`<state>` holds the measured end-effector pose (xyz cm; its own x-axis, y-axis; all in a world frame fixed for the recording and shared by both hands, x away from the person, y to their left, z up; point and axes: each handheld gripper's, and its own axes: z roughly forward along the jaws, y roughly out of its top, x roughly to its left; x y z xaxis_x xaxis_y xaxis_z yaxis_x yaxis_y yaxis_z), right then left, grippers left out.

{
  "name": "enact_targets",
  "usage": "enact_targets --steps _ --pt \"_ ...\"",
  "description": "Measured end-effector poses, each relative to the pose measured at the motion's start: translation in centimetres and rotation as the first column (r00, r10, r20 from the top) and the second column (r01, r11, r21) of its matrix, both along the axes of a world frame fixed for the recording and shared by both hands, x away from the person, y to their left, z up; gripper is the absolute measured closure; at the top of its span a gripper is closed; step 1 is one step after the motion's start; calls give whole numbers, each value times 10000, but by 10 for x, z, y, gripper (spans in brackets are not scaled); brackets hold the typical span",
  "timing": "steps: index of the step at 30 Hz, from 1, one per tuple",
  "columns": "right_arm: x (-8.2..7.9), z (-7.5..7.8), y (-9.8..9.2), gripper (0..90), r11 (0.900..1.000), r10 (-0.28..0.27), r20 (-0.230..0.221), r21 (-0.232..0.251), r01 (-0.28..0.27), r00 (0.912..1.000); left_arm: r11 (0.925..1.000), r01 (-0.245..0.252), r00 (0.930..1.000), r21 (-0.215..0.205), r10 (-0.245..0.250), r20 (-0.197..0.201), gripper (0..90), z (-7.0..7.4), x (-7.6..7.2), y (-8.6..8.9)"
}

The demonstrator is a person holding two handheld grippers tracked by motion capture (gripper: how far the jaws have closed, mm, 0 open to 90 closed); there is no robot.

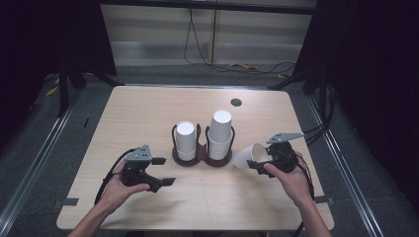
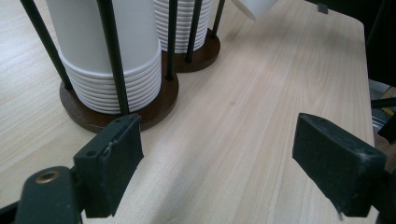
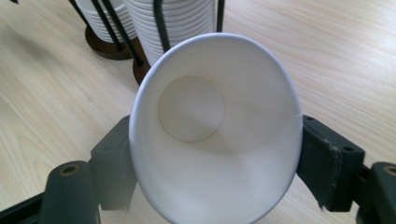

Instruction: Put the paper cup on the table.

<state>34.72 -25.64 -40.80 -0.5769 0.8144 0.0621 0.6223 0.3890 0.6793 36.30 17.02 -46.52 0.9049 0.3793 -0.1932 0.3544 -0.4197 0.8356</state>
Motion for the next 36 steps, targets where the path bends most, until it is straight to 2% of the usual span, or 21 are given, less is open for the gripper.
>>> enact_targets --steps 7,13,21,30,36 --pt "10 2 -1 231 9982 -246 -328 -553 228 9992 9999 0 10000 134 -1 46 160 -1 0 0" --pt "19 6 -3 228 9939 -525 -378 -985 486 9979 10000 0 10000 92 0 41 160 -1 0 0" --pt "38 8 -3 226 9817 -930 -972 -1750 750 9909 10000 -68 9999 71 67 120 159 0 0 2" --pt "51 11 -1 222 9711 -1039 -1325 -2278 717 9857 9999 -33 10000 142 31 91 160 -1 0 2" --pt "61 16 -2 222 9630 -1078 -1403 -2605 684 9842 9999 -16 10000 156 15 88 160 -2 1 2"
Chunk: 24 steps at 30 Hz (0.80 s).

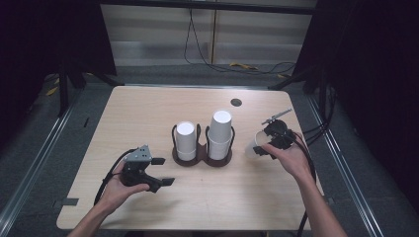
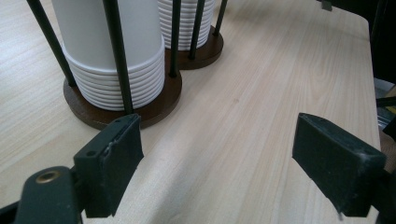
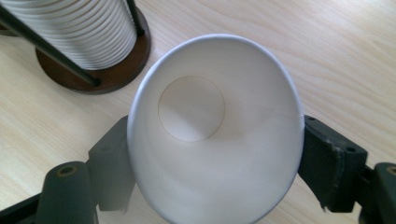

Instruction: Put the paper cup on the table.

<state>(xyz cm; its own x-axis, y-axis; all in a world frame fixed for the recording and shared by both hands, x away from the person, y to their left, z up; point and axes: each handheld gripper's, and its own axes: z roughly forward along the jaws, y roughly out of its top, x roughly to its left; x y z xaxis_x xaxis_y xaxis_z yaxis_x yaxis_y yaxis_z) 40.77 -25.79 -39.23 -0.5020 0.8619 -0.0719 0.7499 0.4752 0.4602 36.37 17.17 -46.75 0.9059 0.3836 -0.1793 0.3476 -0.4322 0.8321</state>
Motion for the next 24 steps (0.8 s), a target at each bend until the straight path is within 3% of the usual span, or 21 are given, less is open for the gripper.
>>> enact_targets --steps 7,17,24 --pt "15 5 3 221 9988 -69 -330 -484 53 9994 10000 49 10000 62 -49 -46 160 -1 0 -1" --pt "35 0 9 212 9940 -232 -1200 -1087 101 9925 10000 55 10000 44 -55 -76 160 -2 -1 -1" --pt "43 -7 9 199 9918 -350 -1264 -1268 188 9914 9999 98 9999 101 -97 -87 160 -3 -1 -1"
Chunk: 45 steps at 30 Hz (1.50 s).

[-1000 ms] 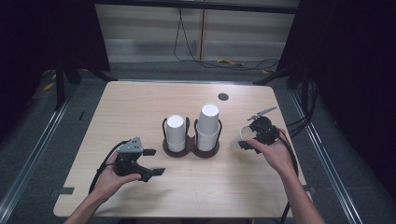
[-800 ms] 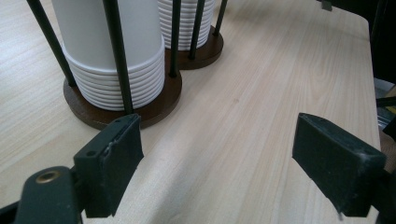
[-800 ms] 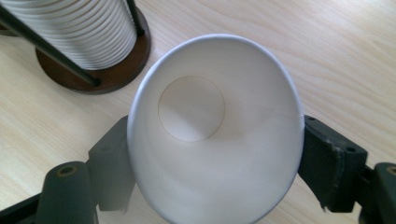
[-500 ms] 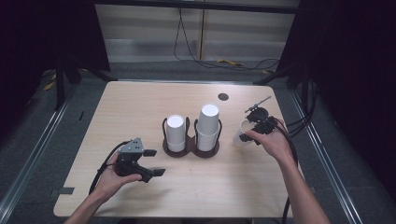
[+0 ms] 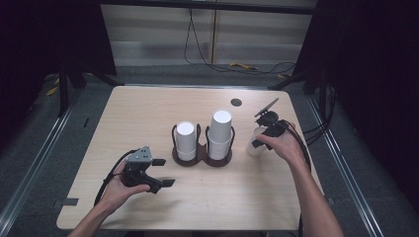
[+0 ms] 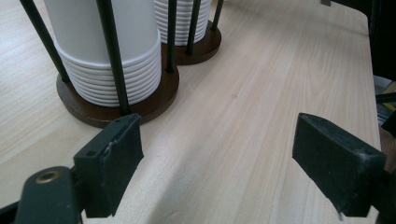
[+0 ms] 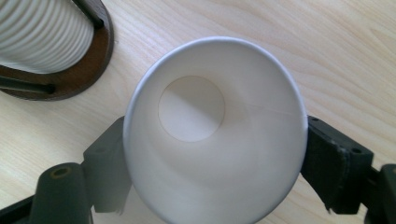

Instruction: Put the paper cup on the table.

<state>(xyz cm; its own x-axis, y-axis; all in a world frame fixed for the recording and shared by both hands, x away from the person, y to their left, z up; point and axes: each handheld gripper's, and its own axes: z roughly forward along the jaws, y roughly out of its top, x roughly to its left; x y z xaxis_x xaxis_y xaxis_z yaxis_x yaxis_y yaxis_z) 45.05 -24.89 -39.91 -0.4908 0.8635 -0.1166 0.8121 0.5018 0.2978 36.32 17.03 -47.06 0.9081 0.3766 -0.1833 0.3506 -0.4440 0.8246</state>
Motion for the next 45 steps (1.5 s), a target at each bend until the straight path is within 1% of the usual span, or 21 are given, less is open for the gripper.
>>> enact_targets --steps 4,5,9,11,12,13,16,18,20,23,25,26,27,31,33,35,37,38,39,42,45 --pt "2 -5 2 196 9999 -11 -167 -118 9 9999 10000 -21 10000 -30 21 -24 160 0 0 0" --pt "3 -6 2 195 9999 29 -196 -152 -32 9998 10000 -13 10000 -7 13 25 160 0 0 0" --pt "4 -9 5 187 9999 -13 -18 -127 13 10000 10000 5 10000 30 -5 36 160 0 0 1" --pt "5 -10 6 182 9999 -62 78 -156 64 9999 10000 -15 10000 -19 15 -32 160 -1 0 0" --pt "5 -10 7 181 9998 -160 98 -108 161 9998 10000 -46 10000 -44 46 -56 160 -1 0 0" --pt "6 -11 7 179 9999 -149 166 -37 150 9998 10000 -37 10000 8 37 -36 160 -1 0 0" --pt "7 -13 7 174 9996 -246 321 131 242 9992 10000 -31 10000 -17 31 -32 160 -2 0 1" --pt "7 -14 6 172 9992 -309 319 248 301 9990 10000 -45 10000 -44 45 -22 160 -2 0 1" --pt "6 -15 6 169 9988 -357 279 354 347 9990 9999 -60 9999 -123 59 -120 160 -2 0 1" --pt "4 -18 4 165 9980 -378 377 519 358 9986 10000 -53 9999 -72 53 -87 160 -3 0 1" --pt "3 -21 4 161 9976 -399 312 579 380 9987 9999 -70 9999 -83 69 -117 161 -4 1 1" --pt "3 -22 3 161 9974 -403 259 614 387 9988 10000 -35 10000 -48 34 -64 161 -4 1 1" --pt "3 -23 2 163 9960 -496 206 758 480 9986 10000 -31 10000 -59 31 -77 161 -3 1 1" --pt "3 -23 0 160 9930 -539 254 1069 509 9982 10000 -54 10000 -52 53 -78 161 -3 1 2" --pt "2 -24 0 159 9917 -534 274 1184 498 9982 9999 -87 9999 -138 85 -117 161 -3 1 2" --pt "-1 -27 -1 160 9914 -657 392 1159 608 9971 9999 -104 9999 -138 102 -95 161 -3 1 2" --pt "-2 -31 -3 161 9867 -808 317 1442 755 9962 10000 -53 10000 -74 52 -78 161 -3 1 2" --pt "-3 -33 -5 162 9852 -774 232 1550 729 9967 10000 -52 9999 -59 51 -90 161 -3 1 2" --pt "-3 -34 -6 164 9847 -785 222 1575 741 9967 10000 -67 9999 -61 66 -103 161 -3 1 2" --pt "-7 -33 -8 162 9796 -942 577 1832 822 9939 10000 -77 10000 -60 77 -51 160 -3 1 2" --pt "-11 -38 -10 162 9763 -917 504 2010 799 9945 9999 -147 9998 -91 146 -131 160 -3 2 3"
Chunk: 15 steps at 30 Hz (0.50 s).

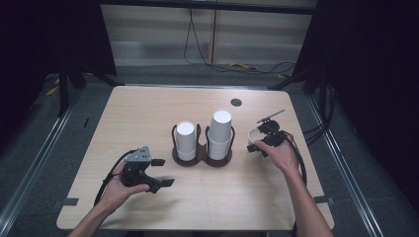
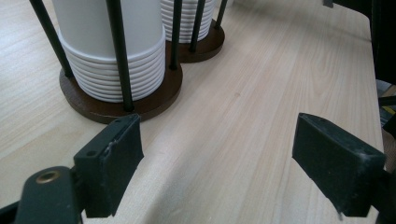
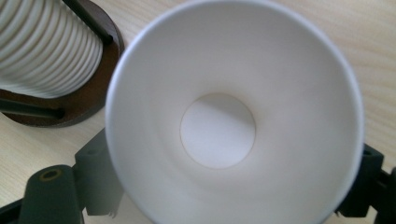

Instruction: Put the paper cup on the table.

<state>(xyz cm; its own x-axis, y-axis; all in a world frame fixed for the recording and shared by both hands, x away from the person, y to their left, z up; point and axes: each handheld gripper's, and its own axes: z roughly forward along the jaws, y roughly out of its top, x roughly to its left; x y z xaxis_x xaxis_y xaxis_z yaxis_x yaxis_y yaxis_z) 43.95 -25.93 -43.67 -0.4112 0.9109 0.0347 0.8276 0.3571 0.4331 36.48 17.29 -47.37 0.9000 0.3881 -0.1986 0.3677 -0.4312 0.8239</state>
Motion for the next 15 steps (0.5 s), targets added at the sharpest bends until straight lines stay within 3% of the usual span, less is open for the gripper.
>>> enact_targets --steps 5,15 --pt "-9 -5 -3 165 9994 -168 183 310 162 9997 10000 -12 10000 -35 12 -20 160 0 0 -1" --pt "-28 1 -13 187 9966 -294 1094 794 207 9936 9991 -405 9990 153 408 -179 159 0 2 3"
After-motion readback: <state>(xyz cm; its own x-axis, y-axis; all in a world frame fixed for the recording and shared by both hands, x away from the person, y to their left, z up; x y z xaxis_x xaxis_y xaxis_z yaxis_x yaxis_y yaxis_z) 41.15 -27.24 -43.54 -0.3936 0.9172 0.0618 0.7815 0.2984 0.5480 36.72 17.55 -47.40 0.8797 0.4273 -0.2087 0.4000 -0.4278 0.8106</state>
